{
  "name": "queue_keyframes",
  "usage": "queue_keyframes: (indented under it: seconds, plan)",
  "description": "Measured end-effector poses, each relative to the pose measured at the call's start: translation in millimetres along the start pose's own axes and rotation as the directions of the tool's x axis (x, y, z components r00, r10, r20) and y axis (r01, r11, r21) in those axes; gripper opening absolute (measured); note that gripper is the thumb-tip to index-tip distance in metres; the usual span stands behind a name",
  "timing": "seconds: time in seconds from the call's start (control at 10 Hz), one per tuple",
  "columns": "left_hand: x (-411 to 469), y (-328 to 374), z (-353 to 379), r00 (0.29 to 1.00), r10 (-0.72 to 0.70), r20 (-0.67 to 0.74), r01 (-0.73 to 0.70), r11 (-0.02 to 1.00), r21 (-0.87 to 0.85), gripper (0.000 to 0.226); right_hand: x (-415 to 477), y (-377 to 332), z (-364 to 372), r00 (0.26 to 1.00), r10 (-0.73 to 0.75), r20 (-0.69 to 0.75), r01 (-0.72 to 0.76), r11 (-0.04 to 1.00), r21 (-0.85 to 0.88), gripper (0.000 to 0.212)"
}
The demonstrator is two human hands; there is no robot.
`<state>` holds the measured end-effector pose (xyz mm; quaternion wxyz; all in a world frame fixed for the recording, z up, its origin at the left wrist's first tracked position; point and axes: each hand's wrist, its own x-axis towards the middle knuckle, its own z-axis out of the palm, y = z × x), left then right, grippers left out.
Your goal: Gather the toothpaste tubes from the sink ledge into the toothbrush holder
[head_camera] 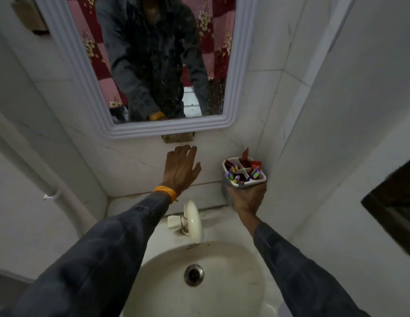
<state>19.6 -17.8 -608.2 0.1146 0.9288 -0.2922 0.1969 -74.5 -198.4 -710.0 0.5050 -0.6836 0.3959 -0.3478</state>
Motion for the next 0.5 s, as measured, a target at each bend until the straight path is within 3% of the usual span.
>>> queue_keyframes:
  seconds: [0.2,0.3,0.4,0.5]
  plan:
    - [-11,3,20,0.997,-0.031,0.065,0.031,0.999,-0.005,0.055,12,25,27,0.999,0.038,-0.014,-0.039,0.997,-0.069,0.123]
    - [-10,-1,23,0.994,-0.048,0.094,0.049,0.999,-0.007,0.056,16,39,36,0.999,0.012,-0.039,-0.015,0.995,-0.096,0.131]
    - [-13,-1,13,0.992,-0.078,0.098,0.082,0.996,-0.038,0.057,0,12,15,1.0,-0.007,-0.004,0.006,0.989,-0.147,0.126]
    - [-13,1,3,0.995,-0.083,0.063,0.085,0.996,-0.039,0.057,-15,5,-1,0.997,-0.074,0.032,0.079,0.978,-0.194,0.136]
